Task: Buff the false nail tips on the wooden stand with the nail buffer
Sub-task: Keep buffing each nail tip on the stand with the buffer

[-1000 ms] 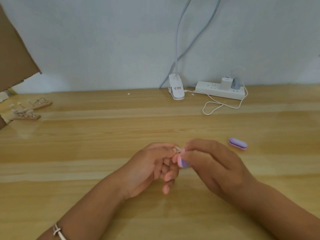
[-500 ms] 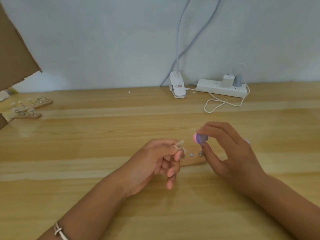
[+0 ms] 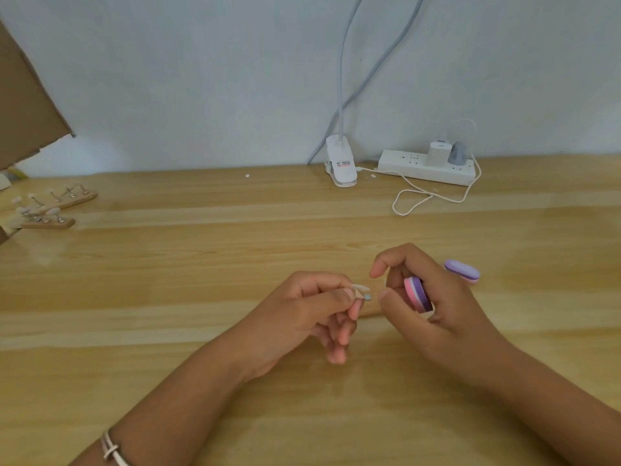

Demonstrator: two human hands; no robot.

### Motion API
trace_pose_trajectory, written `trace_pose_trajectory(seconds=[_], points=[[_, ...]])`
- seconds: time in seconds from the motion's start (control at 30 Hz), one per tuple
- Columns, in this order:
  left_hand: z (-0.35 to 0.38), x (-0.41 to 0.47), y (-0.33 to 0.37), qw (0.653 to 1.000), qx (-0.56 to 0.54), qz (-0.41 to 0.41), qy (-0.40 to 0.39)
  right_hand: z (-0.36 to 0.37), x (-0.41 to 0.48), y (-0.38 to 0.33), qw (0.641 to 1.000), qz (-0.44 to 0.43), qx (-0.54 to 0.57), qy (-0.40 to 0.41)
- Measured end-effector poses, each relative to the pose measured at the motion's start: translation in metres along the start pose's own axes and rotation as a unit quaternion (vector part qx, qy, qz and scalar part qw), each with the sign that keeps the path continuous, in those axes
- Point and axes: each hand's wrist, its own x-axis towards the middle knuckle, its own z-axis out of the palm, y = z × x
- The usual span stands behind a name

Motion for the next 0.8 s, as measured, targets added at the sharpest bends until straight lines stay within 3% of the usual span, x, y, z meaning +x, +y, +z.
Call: trace_pose_trajectory(seconds=[0.8], points=[[0.0041,0.0002,0.0020,0.998,0.002,0.045,0.045,0.0043,0.0008,-0.0011,0.999,-0.009,0.008,0.051]])
